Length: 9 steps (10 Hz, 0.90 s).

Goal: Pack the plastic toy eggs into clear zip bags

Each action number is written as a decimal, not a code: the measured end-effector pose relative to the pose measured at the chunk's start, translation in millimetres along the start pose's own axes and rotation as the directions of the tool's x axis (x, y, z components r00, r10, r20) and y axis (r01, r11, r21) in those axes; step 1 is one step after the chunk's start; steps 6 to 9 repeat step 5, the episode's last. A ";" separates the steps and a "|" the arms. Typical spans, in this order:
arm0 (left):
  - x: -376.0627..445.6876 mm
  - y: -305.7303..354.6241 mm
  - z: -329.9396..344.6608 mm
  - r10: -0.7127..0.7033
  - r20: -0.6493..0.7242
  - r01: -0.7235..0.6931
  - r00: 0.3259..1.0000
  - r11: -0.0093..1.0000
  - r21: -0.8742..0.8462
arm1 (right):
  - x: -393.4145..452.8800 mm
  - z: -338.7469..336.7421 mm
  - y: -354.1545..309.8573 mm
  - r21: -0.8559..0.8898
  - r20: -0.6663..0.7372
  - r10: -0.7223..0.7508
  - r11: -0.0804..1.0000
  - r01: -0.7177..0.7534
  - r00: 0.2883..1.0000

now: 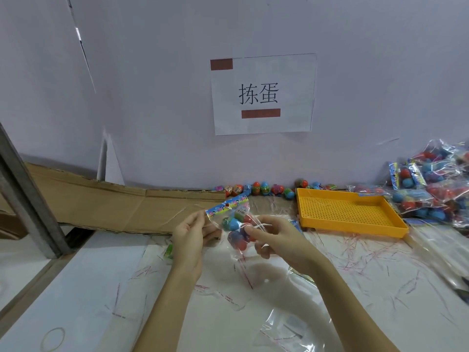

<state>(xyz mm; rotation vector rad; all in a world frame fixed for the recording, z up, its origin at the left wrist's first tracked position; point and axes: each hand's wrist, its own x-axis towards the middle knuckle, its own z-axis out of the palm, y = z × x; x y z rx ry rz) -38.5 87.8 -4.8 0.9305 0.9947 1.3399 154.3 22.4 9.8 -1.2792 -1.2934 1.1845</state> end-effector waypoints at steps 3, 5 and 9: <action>2.8 -2.6 -5.0 0.121 0.026 -0.124 0.992 0.959 0.254 | -8.6 -36.8 -12.7 0.301 -0.335 -0.148 0.919 0.254 0.930; -2.1 -3.4 1.5 0.137 0.151 -0.186 0.979 0.905 0.383 | -23.0 -69.7 -21.7 0.738 -0.407 -0.221 0.493 0.461 0.886; -2.1 -3.4 1.5 0.137 0.151 -0.186 0.979 0.905 0.383 | -23.0 -69.7 -21.7 0.738 -0.407 -0.221 0.493 0.461 0.886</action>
